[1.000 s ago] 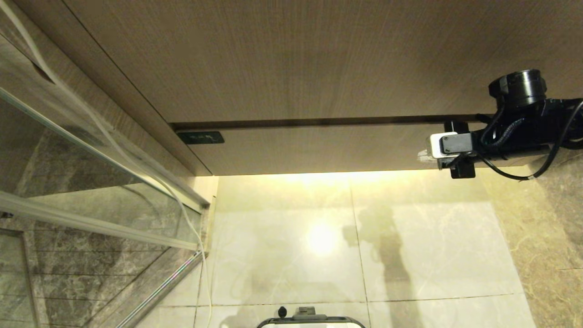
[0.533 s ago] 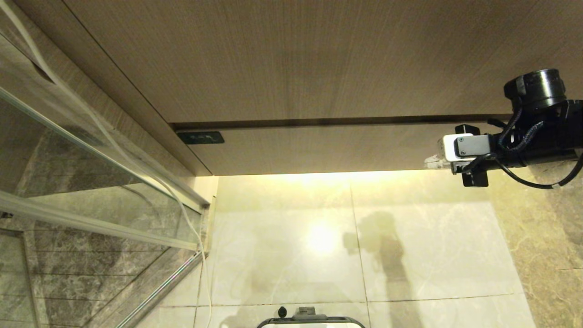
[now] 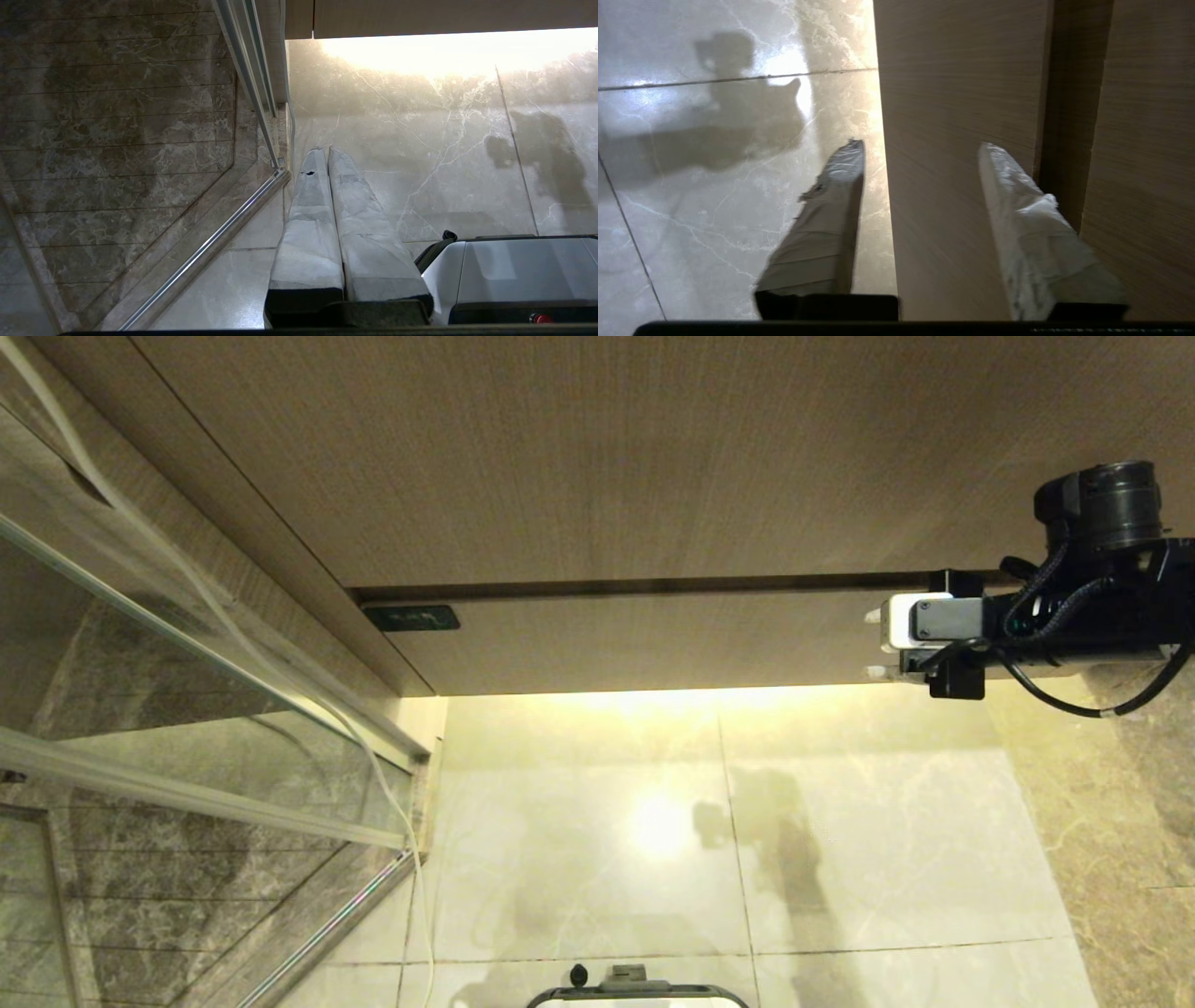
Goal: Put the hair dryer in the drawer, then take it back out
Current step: Pull open the drawer
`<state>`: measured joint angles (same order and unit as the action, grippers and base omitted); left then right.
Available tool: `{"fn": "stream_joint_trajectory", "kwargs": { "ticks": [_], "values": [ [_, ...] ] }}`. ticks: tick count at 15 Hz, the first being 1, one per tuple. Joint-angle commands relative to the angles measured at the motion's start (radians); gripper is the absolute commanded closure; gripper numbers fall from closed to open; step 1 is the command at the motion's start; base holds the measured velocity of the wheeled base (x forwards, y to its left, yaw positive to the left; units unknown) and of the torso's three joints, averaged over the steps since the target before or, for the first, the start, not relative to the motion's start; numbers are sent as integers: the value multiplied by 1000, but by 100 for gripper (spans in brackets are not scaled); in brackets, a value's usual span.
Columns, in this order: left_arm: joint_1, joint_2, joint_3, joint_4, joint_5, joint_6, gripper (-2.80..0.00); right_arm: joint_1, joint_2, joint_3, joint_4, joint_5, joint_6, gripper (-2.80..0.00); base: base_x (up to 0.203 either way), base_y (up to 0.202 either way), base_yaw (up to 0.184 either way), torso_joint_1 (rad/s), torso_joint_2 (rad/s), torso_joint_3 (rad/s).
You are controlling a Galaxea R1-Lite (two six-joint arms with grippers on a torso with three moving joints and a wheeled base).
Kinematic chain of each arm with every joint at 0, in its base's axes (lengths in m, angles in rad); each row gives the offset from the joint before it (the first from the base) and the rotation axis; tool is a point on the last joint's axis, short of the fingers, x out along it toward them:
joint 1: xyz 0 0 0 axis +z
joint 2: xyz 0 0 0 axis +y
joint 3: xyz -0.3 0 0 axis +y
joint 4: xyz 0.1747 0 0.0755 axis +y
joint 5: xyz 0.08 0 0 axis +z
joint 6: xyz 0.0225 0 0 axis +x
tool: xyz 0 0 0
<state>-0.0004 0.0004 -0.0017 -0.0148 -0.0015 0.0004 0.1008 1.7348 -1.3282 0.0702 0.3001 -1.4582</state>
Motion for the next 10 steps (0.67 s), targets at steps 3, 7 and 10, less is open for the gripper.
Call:
{"fn": "stream_joint_trajectory", "kwargs": {
  "ticks": [3, 7, 10],
  "values": [
    [0, 1, 0, -1, 0, 0, 0, 32, 43, 4, -87, -9, 64, -280, 0, 0, 0, 0, 0, 0],
    [0, 1, 0, -1, 0, 0, 0, 36, 113, -24, -188, -14, 81, -280, 0, 0, 0, 0, 0, 0],
    [-1, 1, 0, -1, 0, 0, 0, 36, 160, -63, -226, -15, 90, -280, 0, 0, 0, 0, 0, 0]
  ]
}}
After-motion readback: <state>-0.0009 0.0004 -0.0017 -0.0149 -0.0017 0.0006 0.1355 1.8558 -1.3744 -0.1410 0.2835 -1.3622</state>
